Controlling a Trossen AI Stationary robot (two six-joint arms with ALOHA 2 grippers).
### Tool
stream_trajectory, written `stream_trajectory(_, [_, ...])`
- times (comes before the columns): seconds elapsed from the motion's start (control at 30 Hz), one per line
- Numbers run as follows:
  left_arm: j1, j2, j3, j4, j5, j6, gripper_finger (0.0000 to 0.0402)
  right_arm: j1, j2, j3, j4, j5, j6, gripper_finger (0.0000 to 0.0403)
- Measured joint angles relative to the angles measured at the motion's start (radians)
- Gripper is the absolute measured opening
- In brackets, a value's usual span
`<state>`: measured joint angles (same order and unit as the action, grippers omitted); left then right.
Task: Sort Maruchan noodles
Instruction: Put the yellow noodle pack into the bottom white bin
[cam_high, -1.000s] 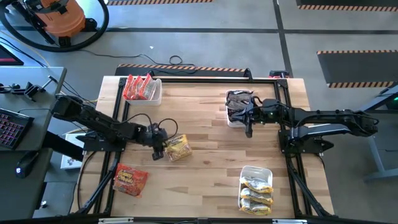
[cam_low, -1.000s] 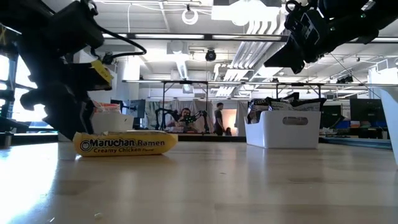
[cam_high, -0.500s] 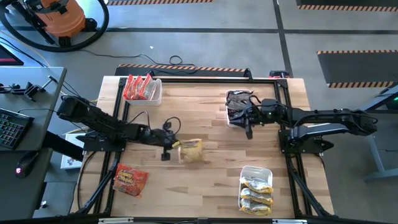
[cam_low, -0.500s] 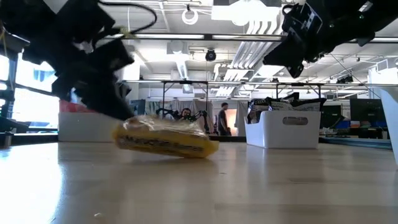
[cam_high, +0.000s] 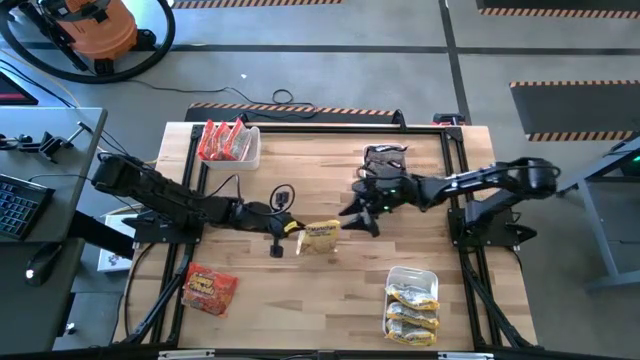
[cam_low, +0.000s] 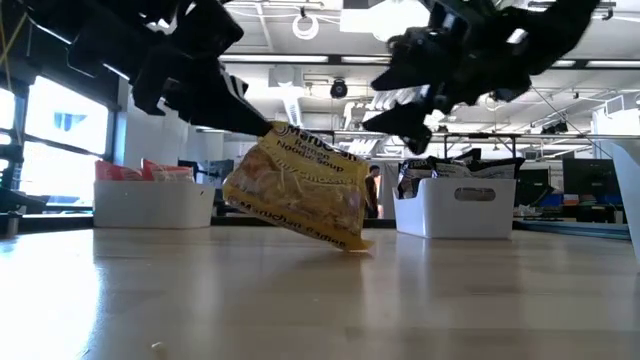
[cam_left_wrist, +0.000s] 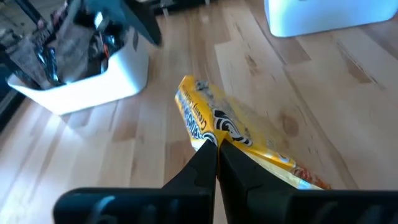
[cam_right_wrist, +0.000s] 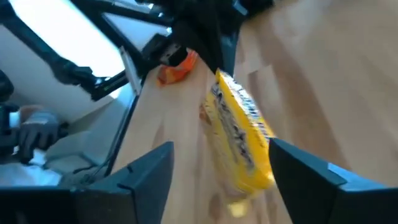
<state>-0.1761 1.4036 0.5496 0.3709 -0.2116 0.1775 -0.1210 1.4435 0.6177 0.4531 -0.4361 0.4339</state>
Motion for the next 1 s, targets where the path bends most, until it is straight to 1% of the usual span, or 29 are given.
stream_trajectory(0.1, [0.000, 0.000, 0.010, 0.000, 0.000, 0.014, 0.0000, -0.003, 0.088, 0.106, -0.044, -0.087, -0.005, 0.0266])
stream_trajectory(0.17, [0.000, 0.000, 0.015, 0.001, 0.000, 0.018, 0.0000, -0.005, 0.140, 0.179, -0.134, -0.125, -0.051, 0.0270])
stream_trajectory(0.37, [-0.002, 0.000, 0.015, 0.000, 0.004, 0.036, 0.0000, -0.012, 0.293, 0.402, -0.389, -0.181, -0.283, 0.0271])
stream_trajectory(0.57, [-0.003, 0.000, 0.015, 0.000, 0.027, 0.044, 0.0000, -0.014, 0.394, 0.580, -0.590, -0.222, -0.440, 0.0271])
stream_trajectory(0.63, [-0.005, 0.000, 0.015, 0.000, 0.027, 0.044, 0.0000, -0.020, 0.397, 0.618, -0.679, -0.223, -0.484, 0.0271])
stream_trajectory(0.73, [-0.010, 0.000, 0.015, -0.001, 0.027, 0.052, 0.0000, -0.037, 0.383, 0.669, -0.758, -0.221, -0.524, 0.0271])
stream_trajectory(0.87, [-0.015, 0.000, 0.015, 0.004, 0.030, 0.061, 0.0000, -0.056, 0.379, 0.699, -0.766, -0.203, -0.544, 0.0271])
stream_trajectory(0.93, [-0.016, 0.000, 0.015, 0.008, 0.030, 0.063, 0.0000, -0.061, 0.398, 0.698, -0.746, -0.205, -0.547, 0.0271])
stream_trajectory(1.0, [-0.016, 0.000, 0.015, 0.019, 0.030, 0.069, 0.0000, -0.063, 0.421, 0.693, -0.753, -0.235, -0.547, 0.0271])
